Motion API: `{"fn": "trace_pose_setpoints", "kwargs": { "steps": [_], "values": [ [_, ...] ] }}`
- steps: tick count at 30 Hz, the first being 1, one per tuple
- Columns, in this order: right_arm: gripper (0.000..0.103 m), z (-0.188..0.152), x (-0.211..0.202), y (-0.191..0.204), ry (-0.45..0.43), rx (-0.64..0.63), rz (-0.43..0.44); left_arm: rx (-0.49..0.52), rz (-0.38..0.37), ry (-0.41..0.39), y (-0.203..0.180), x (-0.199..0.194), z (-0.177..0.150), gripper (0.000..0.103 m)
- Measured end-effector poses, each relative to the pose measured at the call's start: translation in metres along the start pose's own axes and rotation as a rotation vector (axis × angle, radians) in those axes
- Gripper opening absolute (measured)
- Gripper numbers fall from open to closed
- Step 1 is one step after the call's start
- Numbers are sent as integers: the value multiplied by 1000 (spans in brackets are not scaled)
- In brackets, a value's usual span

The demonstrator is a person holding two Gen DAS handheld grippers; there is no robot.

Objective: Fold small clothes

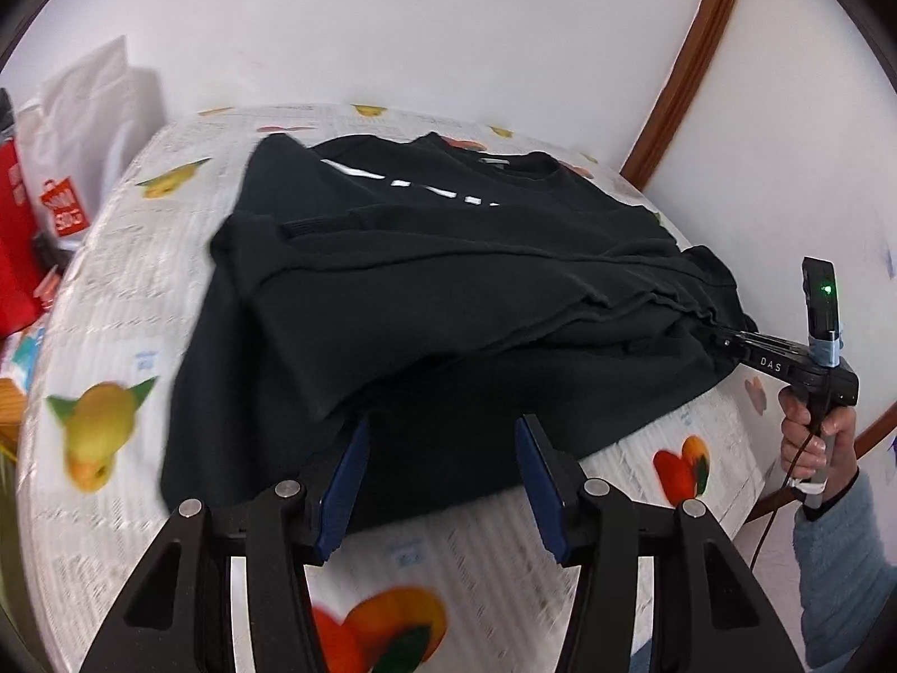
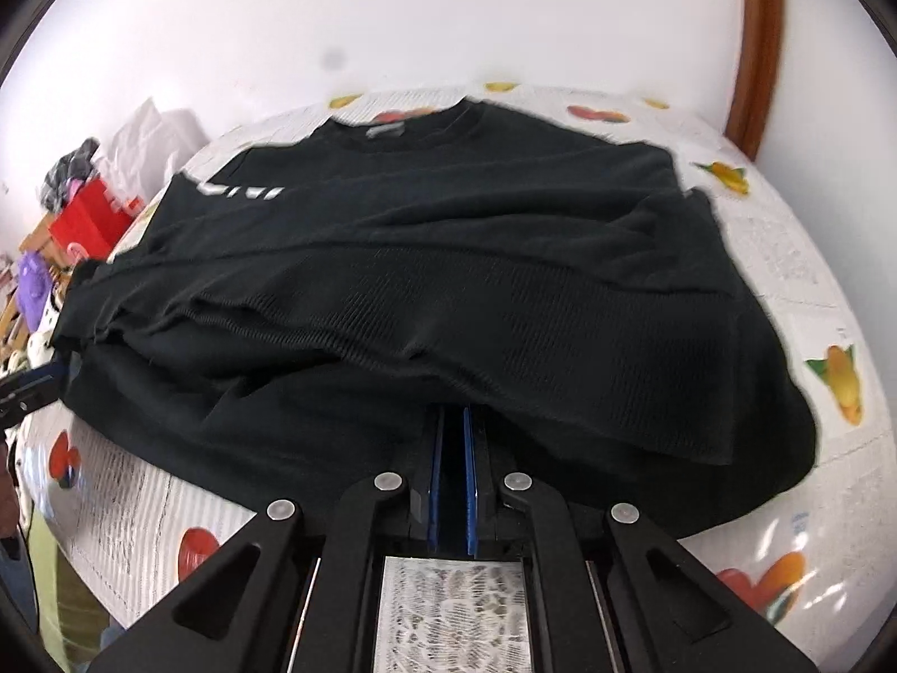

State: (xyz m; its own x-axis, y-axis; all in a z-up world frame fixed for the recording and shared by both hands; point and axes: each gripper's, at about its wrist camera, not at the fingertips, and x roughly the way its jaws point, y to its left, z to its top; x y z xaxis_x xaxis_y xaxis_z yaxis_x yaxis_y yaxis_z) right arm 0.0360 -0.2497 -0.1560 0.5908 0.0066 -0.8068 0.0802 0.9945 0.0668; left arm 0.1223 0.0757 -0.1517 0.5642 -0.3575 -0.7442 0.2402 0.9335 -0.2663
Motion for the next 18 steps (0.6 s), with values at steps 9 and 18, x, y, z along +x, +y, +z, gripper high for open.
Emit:
{"fn": "trace_pose_setpoints", "kwargs": {
  "steps": [9, 18],
  "values": [
    [5, 10, 4, -5, -14, 17, -13, -4, -7, 47, -5, 20, 17, 50],
    [5, 54, 10, -14, -81, 45, -27, 8, 47, -49, 6, 6, 56, 50]
  ]
}}
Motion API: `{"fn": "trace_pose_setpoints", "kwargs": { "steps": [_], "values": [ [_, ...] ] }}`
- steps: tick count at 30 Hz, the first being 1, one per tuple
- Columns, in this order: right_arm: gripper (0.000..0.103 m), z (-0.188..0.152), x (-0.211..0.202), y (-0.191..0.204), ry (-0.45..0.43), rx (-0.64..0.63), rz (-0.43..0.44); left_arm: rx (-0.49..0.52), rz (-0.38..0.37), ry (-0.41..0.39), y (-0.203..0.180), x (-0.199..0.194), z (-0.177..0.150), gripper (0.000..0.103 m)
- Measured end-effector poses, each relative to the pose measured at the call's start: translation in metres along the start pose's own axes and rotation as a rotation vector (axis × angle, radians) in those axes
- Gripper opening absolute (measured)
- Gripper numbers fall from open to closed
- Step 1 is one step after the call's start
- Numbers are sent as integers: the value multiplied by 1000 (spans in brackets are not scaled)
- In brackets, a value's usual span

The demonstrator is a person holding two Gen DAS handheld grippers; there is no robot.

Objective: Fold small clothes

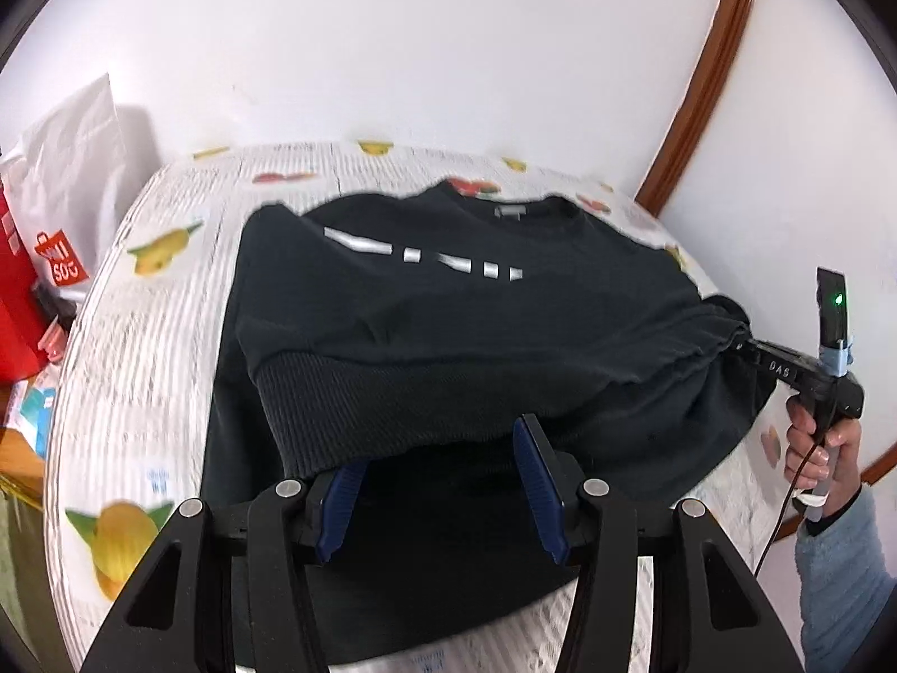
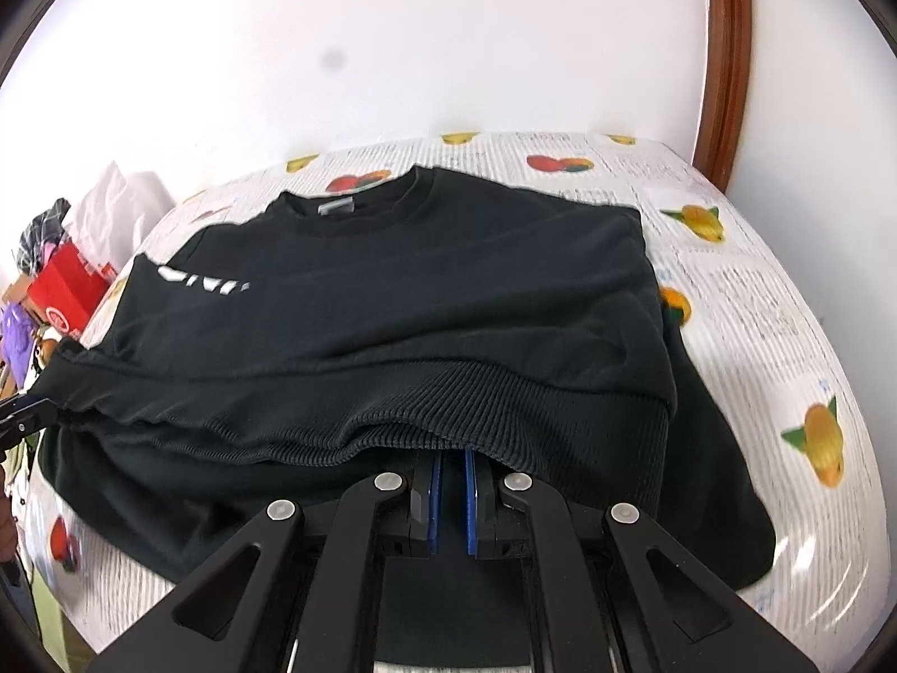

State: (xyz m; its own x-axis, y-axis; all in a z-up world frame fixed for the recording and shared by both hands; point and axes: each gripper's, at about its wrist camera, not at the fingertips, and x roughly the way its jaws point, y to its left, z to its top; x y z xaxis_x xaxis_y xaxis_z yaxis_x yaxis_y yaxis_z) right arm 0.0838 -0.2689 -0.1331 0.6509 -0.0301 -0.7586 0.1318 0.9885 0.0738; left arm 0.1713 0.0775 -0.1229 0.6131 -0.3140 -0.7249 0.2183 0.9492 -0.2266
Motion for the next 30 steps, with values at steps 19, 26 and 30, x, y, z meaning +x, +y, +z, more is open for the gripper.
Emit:
{"fn": "trace_pose_setpoints", "kwargs": {
  "steps": [19, 26, 30],
  "values": [
    [25, 51, 41, -51, 15, 85, -154, -119, -34, -23, 36, 31, 66, 51],
    [43, 52, 39, -46, 21, 36, -139, -95, -79, -101, 33, -2, 61, 64],
    [44, 54, 42, -43, 28, 17, -143, -63, -17, -120, 38, -15, 50, 64]
  ]
}}
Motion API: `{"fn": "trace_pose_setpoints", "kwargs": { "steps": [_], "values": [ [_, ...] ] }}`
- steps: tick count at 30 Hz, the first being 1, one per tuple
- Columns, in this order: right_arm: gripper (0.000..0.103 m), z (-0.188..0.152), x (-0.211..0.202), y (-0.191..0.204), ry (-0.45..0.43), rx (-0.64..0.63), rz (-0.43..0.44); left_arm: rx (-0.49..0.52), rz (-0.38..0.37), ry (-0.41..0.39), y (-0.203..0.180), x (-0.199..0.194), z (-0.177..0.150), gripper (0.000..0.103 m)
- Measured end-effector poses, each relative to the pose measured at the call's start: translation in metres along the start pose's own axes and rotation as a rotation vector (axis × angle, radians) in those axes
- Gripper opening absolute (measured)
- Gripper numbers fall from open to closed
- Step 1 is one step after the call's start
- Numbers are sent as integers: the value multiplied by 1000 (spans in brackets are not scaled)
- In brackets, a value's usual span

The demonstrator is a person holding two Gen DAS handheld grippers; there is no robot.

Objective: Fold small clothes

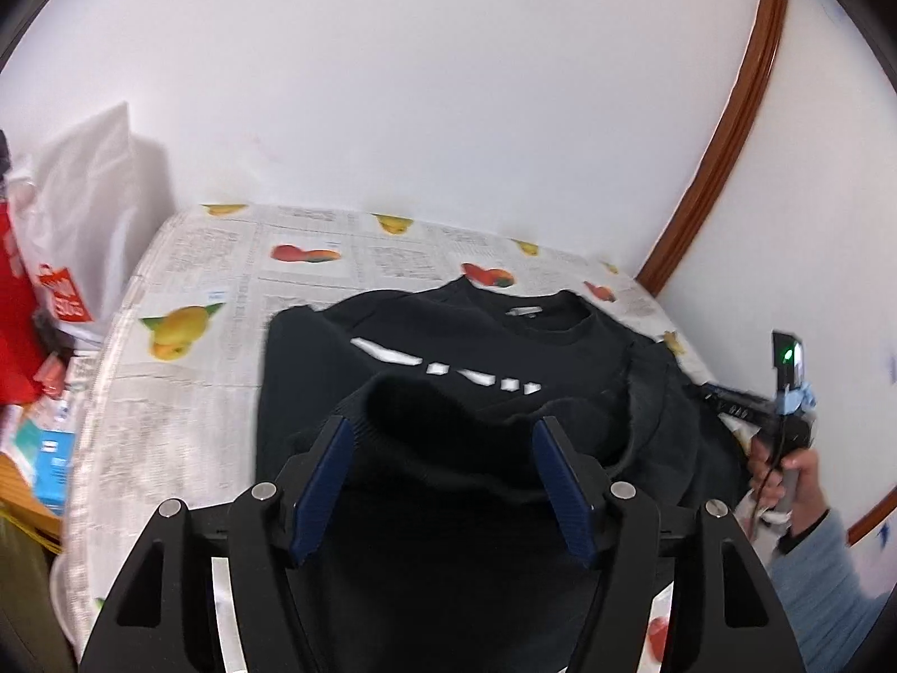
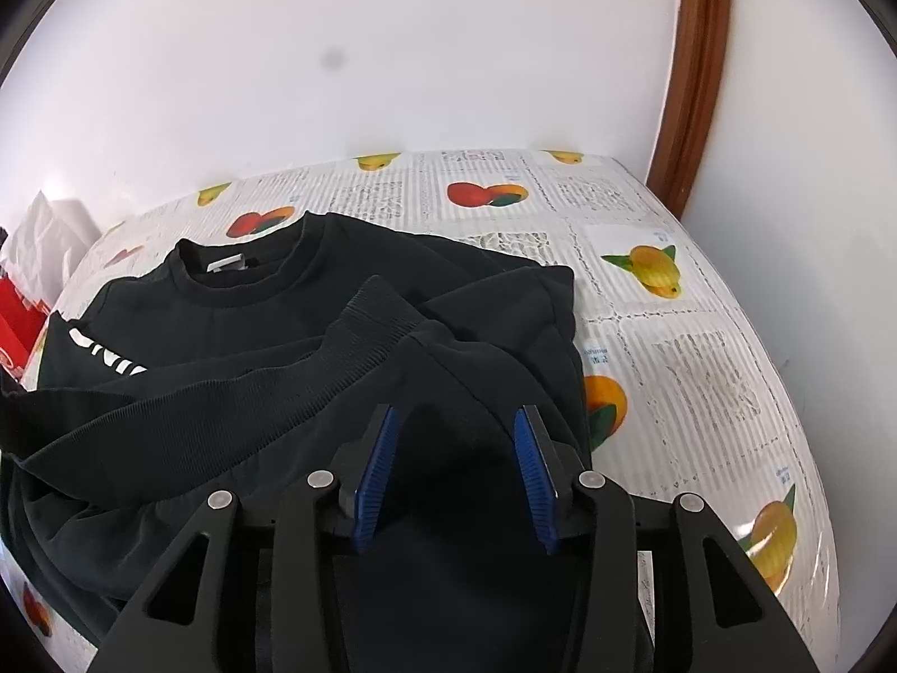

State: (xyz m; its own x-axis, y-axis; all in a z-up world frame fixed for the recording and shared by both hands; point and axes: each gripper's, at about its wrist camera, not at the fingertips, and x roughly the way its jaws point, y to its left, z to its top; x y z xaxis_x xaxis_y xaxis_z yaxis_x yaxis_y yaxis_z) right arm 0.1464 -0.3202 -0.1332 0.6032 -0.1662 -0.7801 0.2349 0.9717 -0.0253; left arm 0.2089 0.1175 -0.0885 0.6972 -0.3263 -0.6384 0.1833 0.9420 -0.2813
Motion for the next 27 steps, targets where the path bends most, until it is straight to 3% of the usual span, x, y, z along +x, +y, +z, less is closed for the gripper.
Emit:
{"fn": "trace_pose_setpoints", "kwargs": {
  "steps": [8, 16, 21, 24, 27],
  "values": [
    [49, 10, 15, -3, 15, -19, -18, 57, 129, 89, 25, 24, -14, 64],
    [52, 27, 41, -4, 59, -12, 43, 257, 82, 153, 17, 74, 4, 64],
    [51, 32, 56, -3, 84, -11, 71, 171, 35, 196, 27, 102, 15, 63],
    [49, 31, 60, 0, 92, -23, 77, 111, 19, 219, 33, 113, 17, 56],
    [35, 29, 60, 3, 90, -45, 103, 93, 39, 227, 34, 117, 16, 41]
  ]
}}
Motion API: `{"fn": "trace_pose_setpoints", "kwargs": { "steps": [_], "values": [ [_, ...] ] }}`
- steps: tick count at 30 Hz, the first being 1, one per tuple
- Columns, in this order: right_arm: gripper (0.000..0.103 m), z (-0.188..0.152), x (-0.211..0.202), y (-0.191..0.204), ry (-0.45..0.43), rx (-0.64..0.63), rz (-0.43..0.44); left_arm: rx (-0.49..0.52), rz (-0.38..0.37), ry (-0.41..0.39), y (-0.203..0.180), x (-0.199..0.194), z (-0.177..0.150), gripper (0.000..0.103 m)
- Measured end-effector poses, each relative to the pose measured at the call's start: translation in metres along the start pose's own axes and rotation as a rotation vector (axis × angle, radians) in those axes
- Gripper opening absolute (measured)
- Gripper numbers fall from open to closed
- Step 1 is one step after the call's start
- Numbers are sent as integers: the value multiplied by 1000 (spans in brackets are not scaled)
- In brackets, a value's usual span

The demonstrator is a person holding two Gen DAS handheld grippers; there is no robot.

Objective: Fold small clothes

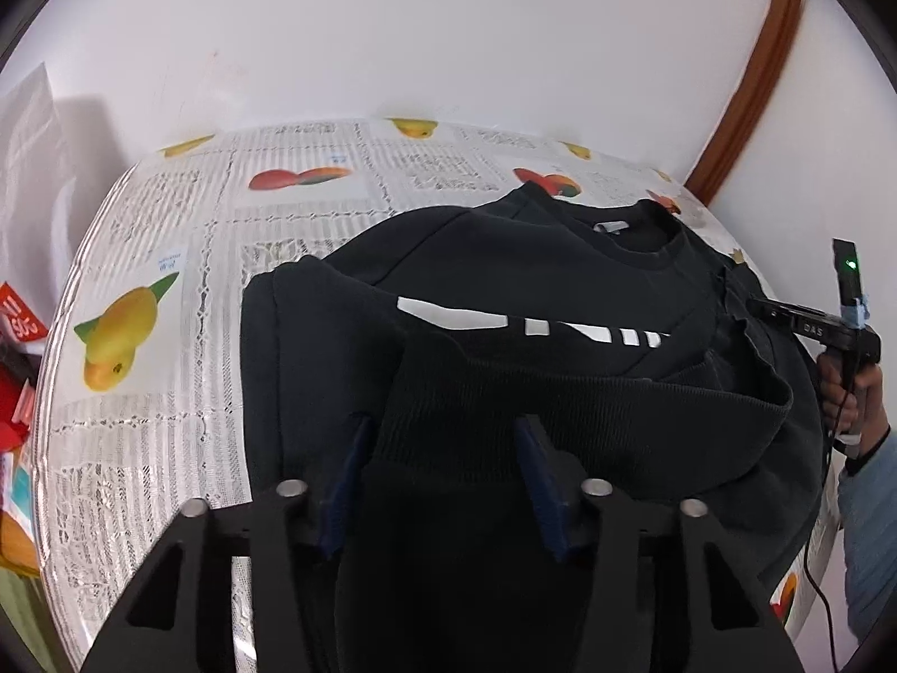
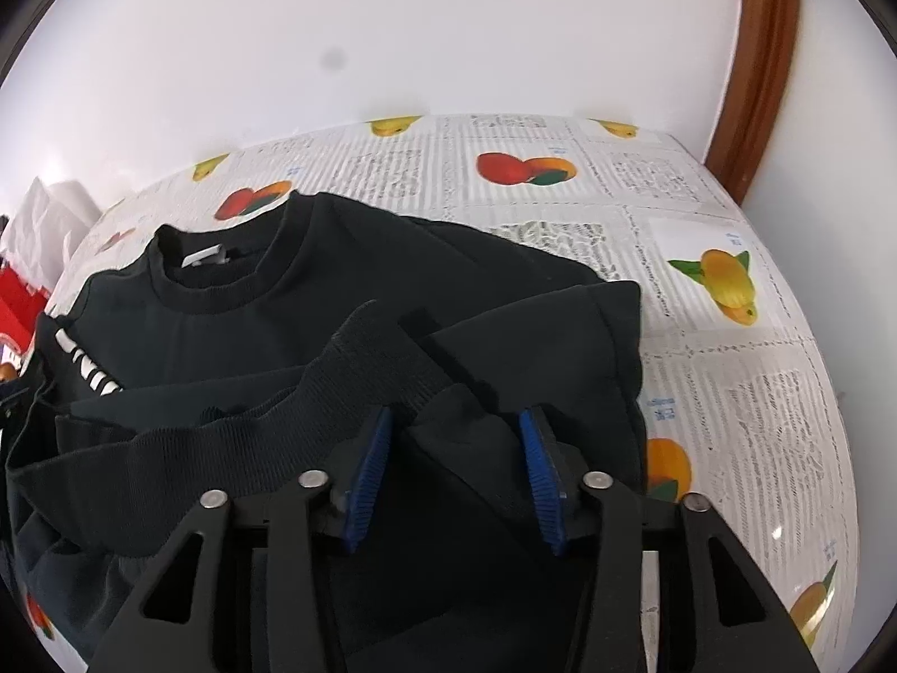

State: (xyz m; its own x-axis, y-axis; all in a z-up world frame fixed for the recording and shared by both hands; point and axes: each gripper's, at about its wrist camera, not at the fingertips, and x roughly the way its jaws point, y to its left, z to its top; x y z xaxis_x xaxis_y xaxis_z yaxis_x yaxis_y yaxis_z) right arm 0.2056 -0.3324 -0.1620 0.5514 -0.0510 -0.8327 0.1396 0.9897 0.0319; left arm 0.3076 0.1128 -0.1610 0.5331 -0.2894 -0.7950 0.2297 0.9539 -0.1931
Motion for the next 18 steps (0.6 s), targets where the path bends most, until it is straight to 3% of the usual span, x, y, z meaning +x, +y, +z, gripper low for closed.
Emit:
{"fn": "trace_pose_setpoints", "kwargs": {
  "steps": [2, 4, 10, 13, 18],
  "values": [
    [22, -1, -4, 4, -17, -25, 5, -3, 50, -29, -1, -6, -1, 15],
    [14, -2, -12, 6, -55, -39, 10, -8, 37, -62, -1, -16, -1, 11],
    [10, 11, -74, -17, -296, 55, 75, -95, 33, -230, 4, -62, 8, 10],
    [10, 19, -87, -26, -388, 114, 71, -131, 66, -298, 5, -68, 21, 10],
    [10, 31, -60, -29, -341, 148, 37, -168, 95, -271, 3, -39, 42, 10]
  ]
}}
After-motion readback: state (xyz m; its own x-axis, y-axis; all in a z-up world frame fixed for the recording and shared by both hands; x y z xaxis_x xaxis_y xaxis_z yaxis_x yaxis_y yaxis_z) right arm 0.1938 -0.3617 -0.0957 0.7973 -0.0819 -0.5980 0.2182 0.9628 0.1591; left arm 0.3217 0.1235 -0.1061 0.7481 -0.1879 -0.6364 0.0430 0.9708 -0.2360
